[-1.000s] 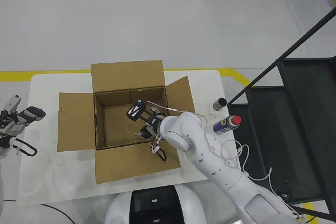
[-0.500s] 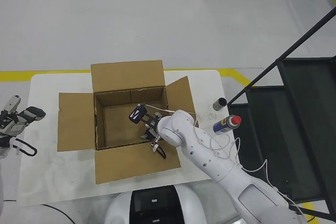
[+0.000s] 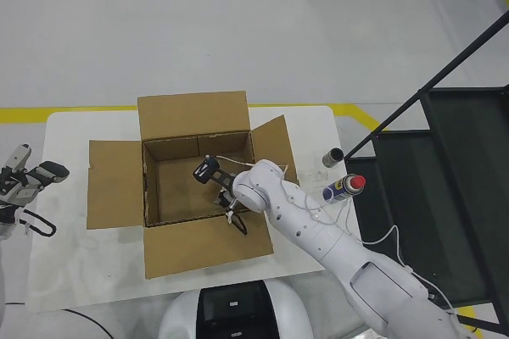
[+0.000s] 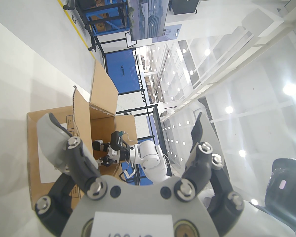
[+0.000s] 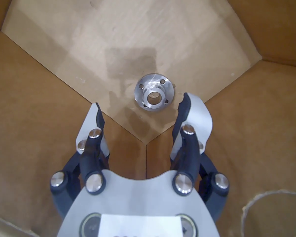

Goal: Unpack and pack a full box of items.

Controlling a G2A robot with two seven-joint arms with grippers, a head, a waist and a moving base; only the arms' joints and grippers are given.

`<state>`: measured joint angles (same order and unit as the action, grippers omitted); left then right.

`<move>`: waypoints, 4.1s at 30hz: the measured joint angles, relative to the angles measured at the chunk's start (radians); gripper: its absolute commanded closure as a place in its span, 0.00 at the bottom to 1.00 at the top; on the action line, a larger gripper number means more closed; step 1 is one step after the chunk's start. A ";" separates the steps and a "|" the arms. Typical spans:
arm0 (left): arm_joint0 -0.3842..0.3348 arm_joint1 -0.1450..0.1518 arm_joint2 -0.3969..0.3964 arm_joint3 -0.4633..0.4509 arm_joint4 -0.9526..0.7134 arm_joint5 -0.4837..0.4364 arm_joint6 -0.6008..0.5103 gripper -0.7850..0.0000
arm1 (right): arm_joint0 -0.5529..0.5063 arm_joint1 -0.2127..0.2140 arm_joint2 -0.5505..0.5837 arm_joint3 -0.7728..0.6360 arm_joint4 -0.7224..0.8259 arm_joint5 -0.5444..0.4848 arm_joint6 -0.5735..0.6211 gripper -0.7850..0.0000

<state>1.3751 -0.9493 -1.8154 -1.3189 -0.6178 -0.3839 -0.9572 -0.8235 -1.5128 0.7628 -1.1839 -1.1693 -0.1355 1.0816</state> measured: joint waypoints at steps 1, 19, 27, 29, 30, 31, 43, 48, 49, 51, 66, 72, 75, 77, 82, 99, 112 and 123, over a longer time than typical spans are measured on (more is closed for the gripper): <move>0.000 0.000 0.000 0.000 0.000 0.000 0.000 0.00 | 0.006 -0.003 -0.004 0.010 0.000 0.004 -0.002 0.10; 0.000 0.000 0.000 0.000 0.000 0.000 0.000 0.00 | 0.065 -0.039 -0.029 0.171 0.041 0.004 -0.065 0.33; 0.000 0.000 0.000 0.000 0.000 0.000 0.000 0.00 | 0.081 -0.050 -0.034 0.208 0.055 -0.008 -0.059 0.77; 0.000 0.000 0.000 0.000 0.000 0.000 0.000 0.00 | 0.084 -0.053 -0.039 0.214 0.053 -0.006 -0.058 0.86; 0.000 0.000 0.000 0.000 0.000 0.000 0.000 0.00 | 0.085 -0.055 -0.040 0.217 0.053 -0.004 -0.057 0.91; 0.000 0.000 0.000 0.000 0.000 0.000 0.000 0.00 | 0.086 -0.056 -0.041 0.219 0.053 -0.002 -0.057 0.96; 0.000 0.000 0.000 0.000 0.000 0.000 0.000 0.00 | 0.083 -0.060 -0.040 0.182 0.021 0.017 -0.056 1.00; 0.000 0.000 0.000 0.000 0.000 0.000 0.000 0.00 | 0.065 -0.051 -0.022 0.096 0.000 0.020 -0.022 1.00; 0.000 0.000 0.000 0.000 0.000 0.000 0.000 0.00 | 0.060 -0.049 -0.017 0.080 -0.003 0.019 -0.016 1.00; 0.000 0.000 0.000 0.000 0.000 0.000 0.000 0.00 | 0.049 -0.043 -0.007 0.050 -0.010 0.012 0.000 1.00; 0.000 0.000 0.000 0.000 0.000 0.000 0.000 0.00 | 0.012 -0.026 0.046 -0.084 -0.002 -0.011 0.076 1.00; 0.000 0.000 0.000 0.000 0.000 0.000 0.000 0.00 | -0.044 -0.002 0.093 -0.287 -0.018 -0.015 0.201 1.00; 0.000 0.000 0.000 0.000 0.000 0.000 0.000 0.00 | -0.076 0.009 0.121 -0.401 -0.023 -0.014 0.270 1.00; 0.000 0.000 0.000 0.000 0.000 0.000 0.000 0.00 | -0.097 0.016 0.138 -0.484 -0.024 -0.004 0.323 1.00; 0.000 0.000 0.000 0.000 0.000 0.000 0.000 0.00 | -0.140 0.028 0.172 -0.636 -0.005 0.009 0.396 1.00; 0.000 0.000 0.000 0.000 0.000 0.000 0.000 0.00 | -0.214 0.059 0.267 -0.778 0.098 -0.049 0.380 1.00; 0.000 0.000 0.000 0.000 0.000 0.000 0.000 0.00 | -0.214 0.059 0.268 -0.777 0.098 -0.049 0.379 1.00; 0.000 0.000 0.000 0.000 0.000 0.000 0.000 0.00 | -0.229 0.064 0.282 -0.788 0.101 -0.057 0.360 1.00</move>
<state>1.3751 -0.9493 -1.8154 -1.3189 -0.6178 -0.3839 -0.9572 -1.0528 -1.4488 1.0445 -1.9719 -1.0678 -0.1925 1.4415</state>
